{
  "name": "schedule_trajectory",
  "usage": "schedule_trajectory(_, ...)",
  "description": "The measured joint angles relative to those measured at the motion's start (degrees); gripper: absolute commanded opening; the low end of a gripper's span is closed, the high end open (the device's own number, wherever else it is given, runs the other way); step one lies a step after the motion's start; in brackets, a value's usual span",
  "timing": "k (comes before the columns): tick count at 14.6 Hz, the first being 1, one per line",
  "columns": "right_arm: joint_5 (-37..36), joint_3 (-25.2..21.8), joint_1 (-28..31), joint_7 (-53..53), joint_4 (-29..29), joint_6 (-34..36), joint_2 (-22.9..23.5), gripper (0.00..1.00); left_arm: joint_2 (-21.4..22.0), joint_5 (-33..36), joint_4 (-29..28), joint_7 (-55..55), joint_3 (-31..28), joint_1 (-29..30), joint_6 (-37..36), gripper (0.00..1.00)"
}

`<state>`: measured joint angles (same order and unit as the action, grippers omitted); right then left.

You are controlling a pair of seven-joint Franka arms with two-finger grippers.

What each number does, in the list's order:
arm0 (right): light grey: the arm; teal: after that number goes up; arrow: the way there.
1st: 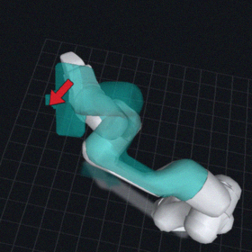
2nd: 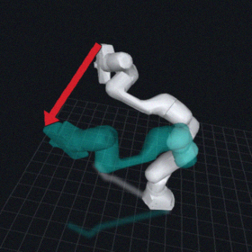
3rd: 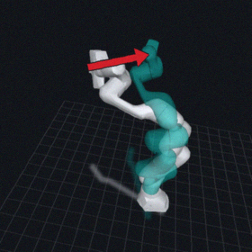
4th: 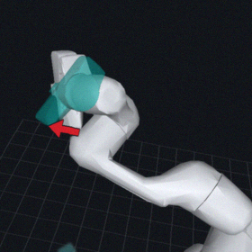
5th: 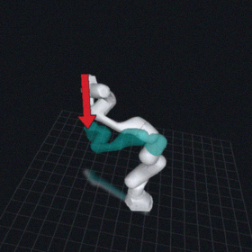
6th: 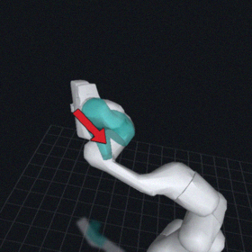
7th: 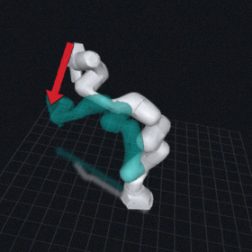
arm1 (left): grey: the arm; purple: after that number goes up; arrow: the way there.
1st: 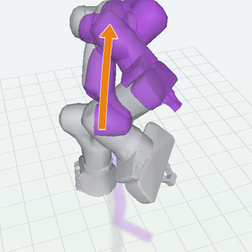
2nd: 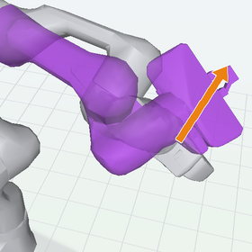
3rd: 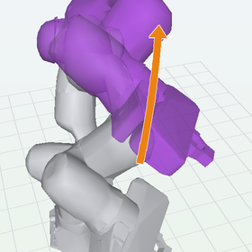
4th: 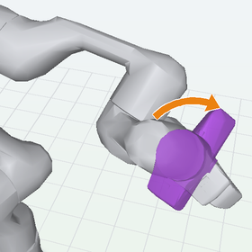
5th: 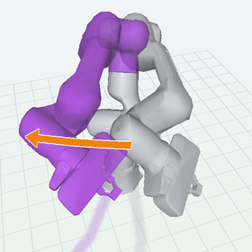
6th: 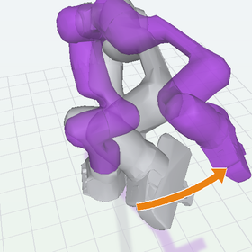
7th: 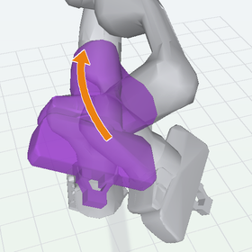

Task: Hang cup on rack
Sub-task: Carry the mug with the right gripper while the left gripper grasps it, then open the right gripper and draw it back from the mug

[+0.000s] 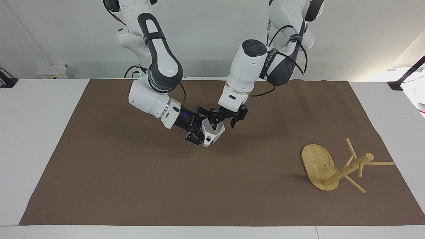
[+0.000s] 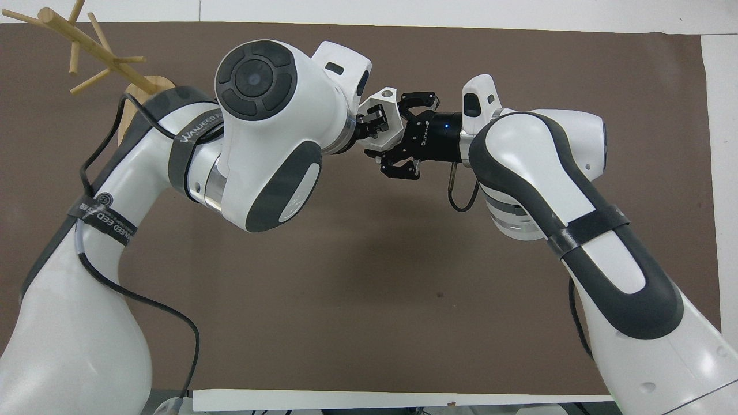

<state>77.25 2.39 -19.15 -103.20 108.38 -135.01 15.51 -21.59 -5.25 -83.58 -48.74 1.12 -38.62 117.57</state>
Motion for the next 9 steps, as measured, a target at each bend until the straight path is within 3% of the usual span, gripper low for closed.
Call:
schedule_trajectory(7, 0.4, 0.4, -0.5, 0.3, -0.3, -0.2, 0.2, 0.42, -0.1, 0.6, 0.7, 0.8, -0.2, -0.1, 0.1, 0.0)
schedule_trajectory(8, 0.4, 0.4, -0.5, 0.3, -0.4, -0.2, 0.2, 0.46, -0.1, 0.6, 0.7, 0.8, -0.2, -0.1, 0.1, 0.0)
schedule_trajectory(9, 0.5, 0.4, -0.5, 0.3, -0.4, -0.2, 0.2, 0.57, -0.1, 0.9, 0.7, 0.8, -0.2, -0.1, 0.1, 0.0)
